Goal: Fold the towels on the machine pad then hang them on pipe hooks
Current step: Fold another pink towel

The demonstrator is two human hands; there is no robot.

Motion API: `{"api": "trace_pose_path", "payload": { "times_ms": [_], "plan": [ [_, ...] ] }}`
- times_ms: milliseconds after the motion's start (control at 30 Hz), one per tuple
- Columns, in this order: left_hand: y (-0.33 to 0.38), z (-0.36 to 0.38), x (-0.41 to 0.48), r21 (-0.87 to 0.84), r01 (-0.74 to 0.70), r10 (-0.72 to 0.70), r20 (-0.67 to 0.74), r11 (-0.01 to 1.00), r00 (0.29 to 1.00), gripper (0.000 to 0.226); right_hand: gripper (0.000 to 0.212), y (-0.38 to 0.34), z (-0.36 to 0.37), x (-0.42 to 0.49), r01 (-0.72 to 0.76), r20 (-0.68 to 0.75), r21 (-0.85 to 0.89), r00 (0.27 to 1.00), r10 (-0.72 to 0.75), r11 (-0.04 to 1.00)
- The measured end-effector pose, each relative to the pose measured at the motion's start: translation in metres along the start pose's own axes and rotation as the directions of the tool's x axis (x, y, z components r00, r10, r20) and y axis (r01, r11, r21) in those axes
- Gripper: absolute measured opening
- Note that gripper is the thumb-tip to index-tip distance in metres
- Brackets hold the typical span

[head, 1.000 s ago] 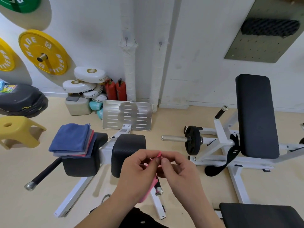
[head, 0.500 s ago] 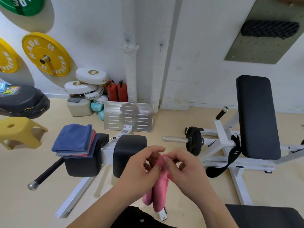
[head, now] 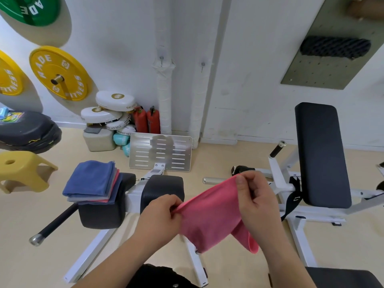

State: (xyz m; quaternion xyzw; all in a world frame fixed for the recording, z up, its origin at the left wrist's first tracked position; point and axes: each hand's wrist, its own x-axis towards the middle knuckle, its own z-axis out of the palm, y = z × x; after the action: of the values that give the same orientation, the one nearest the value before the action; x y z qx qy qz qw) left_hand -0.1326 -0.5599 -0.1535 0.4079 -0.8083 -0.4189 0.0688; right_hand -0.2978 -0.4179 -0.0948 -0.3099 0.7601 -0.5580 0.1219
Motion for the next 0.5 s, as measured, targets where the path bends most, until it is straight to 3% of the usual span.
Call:
{"api": "trace_pose_path", "payload": {
  "times_ms": [133,333,433,500],
  "plan": [
    [-0.009,0.002,0.007,-0.103,-0.047,0.058,0.111,0.994,0.992,0.028,0.012,0.003,-0.005,0.006,-0.048,-0.016,0.031,0.999,0.048,0.998],
    [-0.013,-0.002,0.010,-0.117,-0.088,0.090,0.016,0.989,0.996,0.009,0.016,0.029,-0.029,0.024,-0.102,-0.217,-0.140,0.974,0.070,0.985],
    [-0.004,-0.008,0.010,-0.108,-0.104,0.109,0.039,0.989,0.993,0.014,0.014,0.057,-0.040,0.032,-0.213,-0.277,-0.130,0.946,0.171,0.968],
    [0.007,-0.012,0.011,-0.125,-0.139,0.155,0.127,0.982,0.980,0.011,0.017,0.074,-0.041,0.035,-0.287,-0.289,-0.082,0.923,0.253,0.954]
  ]
}}
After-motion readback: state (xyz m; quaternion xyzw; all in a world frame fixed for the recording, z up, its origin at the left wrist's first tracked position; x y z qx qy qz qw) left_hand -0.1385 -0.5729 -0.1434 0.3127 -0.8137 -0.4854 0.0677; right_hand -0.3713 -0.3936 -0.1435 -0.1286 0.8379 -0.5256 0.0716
